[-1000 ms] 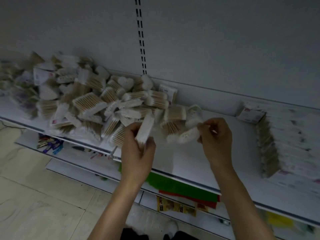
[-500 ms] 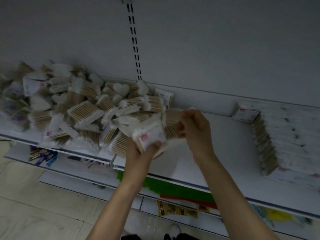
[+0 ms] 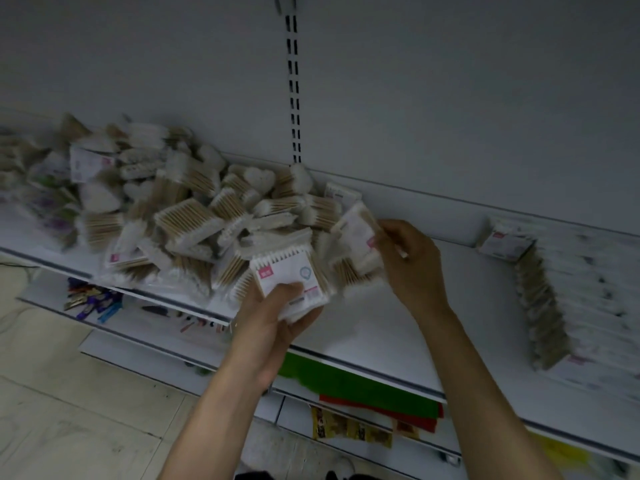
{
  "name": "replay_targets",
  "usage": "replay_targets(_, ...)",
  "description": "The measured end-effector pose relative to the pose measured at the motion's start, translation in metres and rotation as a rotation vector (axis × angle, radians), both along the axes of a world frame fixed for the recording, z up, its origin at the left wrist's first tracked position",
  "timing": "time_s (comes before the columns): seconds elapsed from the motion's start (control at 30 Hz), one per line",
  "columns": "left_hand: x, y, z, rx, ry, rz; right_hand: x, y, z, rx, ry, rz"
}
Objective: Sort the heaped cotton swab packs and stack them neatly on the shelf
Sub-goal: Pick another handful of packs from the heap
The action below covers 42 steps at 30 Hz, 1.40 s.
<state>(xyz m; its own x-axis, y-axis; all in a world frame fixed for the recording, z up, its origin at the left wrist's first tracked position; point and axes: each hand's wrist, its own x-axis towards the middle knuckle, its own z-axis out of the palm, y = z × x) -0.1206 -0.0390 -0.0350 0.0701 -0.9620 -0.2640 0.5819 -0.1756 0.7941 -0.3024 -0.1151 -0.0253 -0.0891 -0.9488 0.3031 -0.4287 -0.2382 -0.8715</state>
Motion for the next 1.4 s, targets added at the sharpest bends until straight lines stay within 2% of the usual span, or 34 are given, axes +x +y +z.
replay_targets(0.07,-0.006,-0.001,0.0,0.027,-0.065,0.007,0.0,0.021,0.009,0.202,-0.397,0.0)
replay_targets(0.13,-0.015,-0.003,0.001,0.028,-0.136,0.016,-0.003,0.037,0.012,0.319,-0.622,0.064)
replay_targets(0.27,-0.031,-0.006,0.002,0.009,-0.191,0.046,-0.007,0.054,0.011,0.374,-0.874,0.091)
replay_targets(0.37,-0.035,-0.007,0.003,0.001,-0.222,0.07,-0.013,0.056,0.015,0.354,-0.969,0.142)
replay_targets(0.47,-0.03,-0.006,0.002,-0.015,-0.294,0.089,-0.022,0.054,0.024,0.273,-0.86,0.163)
replay_targets(0.57,-0.021,-0.005,-0.002,0.017,-0.359,0.027,-0.028,0.05,0.031,0.197,-0.499,0.16)
replay_targets(0.7,-0.021,0.001,0.0,0.036,-0.338,-0.194,-0.013,0.039,0.031,0.104,-0.16,0.397)
replay_targets(0.8,-0.033,0.007,0.001,-0.05,-0.414,-0.353,0.01,0.031,0.022,-0.169,0.188,0.424)
replay_targets(0.83,-0.037,0.008,0.0,-0.068,-0.426,-0.344,0.016,0.029,0.016,-0.242,0.218,0.418)
replay_targets(0.9,-0.038,0.011,-0.003,-0.116,-0.418,-0.247,0.019,0.028,0.009,-0.289,0.147,0.345)
replay_targets(0.93,-0.038,0.011,-0.005,-0.147,-0.426,-0.193,0.017,0.031,0.008,-0.254,0.034,0.296)
replay_targets(1.03,-0.043,0.011,-0.01,-0.217,-0.487,-0.113,0.011,0.048,0.004,0.114,-0.516,0.265)
replay_targets(1.07,-0.047,0.01,-0.014,-0.241,-0.546,-0.135,0.009,0.052,-0.005,0.238,-0.617,0.284)
replay_targets(1.13,-0.054,0.007,-0.026,-0.262,-0.693,-0.226,0.005,0.061,-0.029,0.335,-0.589,0.295)
replay_targets(1.2,-0.061,0.008,-0.04,-0.241,-0.776,-0.279,0.004,0.07,-0.044,0.316,-0.482,0.253)
replay_targets(1.33,-0.067,0.01,-0.048,-0.212,-0.763,-0.165,0.0,0.074,-0.048,0.291,-0.406,0.283)
replay_targets(1.4,-0.067,0.01,-0.048,-0.18,-0.722,-0.1,-0.001,0.069,-0.048,0.279,-0.397,0.227)
